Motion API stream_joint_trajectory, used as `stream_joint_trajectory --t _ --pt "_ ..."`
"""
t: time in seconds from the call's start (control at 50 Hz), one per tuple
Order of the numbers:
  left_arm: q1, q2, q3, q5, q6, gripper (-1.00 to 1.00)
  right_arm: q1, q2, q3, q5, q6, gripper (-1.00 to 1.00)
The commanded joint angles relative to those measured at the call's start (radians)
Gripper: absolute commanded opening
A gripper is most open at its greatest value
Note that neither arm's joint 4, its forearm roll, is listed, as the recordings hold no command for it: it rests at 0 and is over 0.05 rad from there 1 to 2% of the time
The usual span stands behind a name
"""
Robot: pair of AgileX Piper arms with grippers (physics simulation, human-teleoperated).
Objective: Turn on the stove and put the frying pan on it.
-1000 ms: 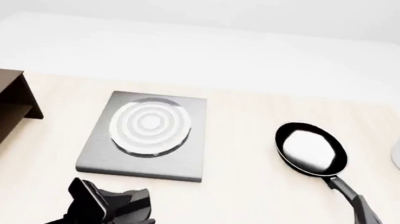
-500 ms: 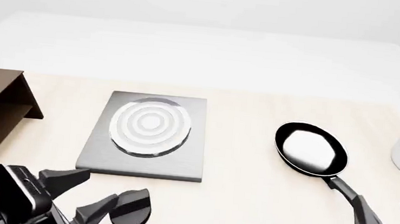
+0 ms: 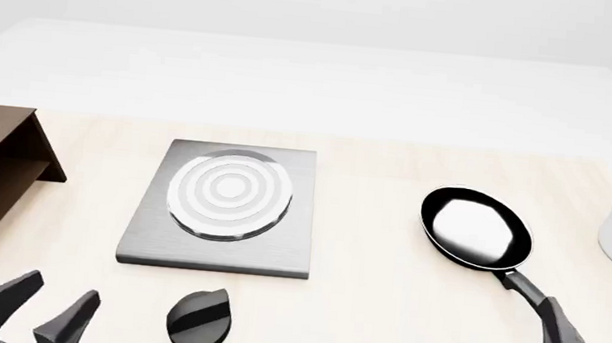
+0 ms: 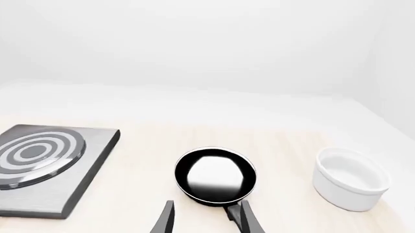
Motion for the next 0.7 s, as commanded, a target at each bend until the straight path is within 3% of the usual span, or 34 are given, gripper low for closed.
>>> stream_joint_trajectory --t 0.02,0.24,0.7 --pt "0.282 -0.114 0.058 -0.036 -0.018 1.00 -0.032 0.352 -0.204 0.018 0.065 1.00" --pt "0.286 -0.114 0.057 -0.029 -0.019 1.00 -0.040 0.421 -0.266 0.077 0.083 1.00" --pt "0.297 -0.114 0.058 -0.026 -0.023 1.00 -0.083 0.678 -0.359 0.119 0.059 1.00"
